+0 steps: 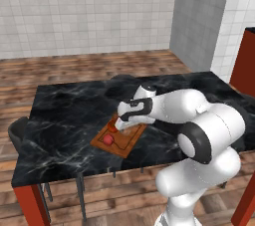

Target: Place the avocado, onion, tomato, and bell pepper on the cutting board.

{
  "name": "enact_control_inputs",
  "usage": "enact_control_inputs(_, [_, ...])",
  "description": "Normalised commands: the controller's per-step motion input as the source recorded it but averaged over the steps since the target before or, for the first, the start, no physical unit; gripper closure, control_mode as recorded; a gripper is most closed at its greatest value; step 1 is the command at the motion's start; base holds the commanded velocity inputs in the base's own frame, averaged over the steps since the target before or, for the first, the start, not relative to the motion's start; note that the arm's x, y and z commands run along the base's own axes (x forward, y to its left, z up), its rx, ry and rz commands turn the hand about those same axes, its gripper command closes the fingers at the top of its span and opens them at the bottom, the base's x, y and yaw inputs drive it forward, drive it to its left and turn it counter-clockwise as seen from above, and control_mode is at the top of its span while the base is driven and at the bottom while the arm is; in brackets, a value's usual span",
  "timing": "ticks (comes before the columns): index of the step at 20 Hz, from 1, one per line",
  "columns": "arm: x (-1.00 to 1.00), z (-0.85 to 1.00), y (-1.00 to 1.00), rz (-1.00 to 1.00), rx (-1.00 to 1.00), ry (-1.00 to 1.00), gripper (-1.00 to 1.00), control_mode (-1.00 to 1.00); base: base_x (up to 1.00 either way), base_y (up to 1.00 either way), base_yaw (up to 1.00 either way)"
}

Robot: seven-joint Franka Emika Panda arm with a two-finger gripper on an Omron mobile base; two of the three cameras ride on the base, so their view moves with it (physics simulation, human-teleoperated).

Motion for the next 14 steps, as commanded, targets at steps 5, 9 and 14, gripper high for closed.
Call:
enact_control_inputs(5, [-0.02,0.66,0.00,0.04,0.00,-0.03,-1.00,-1.00,0.00,0.00,0.00])
enact_control_inputs(9, [-0.18,0.87,0.00,0.05,0.00,-0.10,-1.00,-1.00,0.00,0.00,0.00])
enact_control_inputs(14, [-0.33,0.93,-0.07,0.04,0.00,-0.14,-1.00,-1.00,0.00,0.00,0.00])
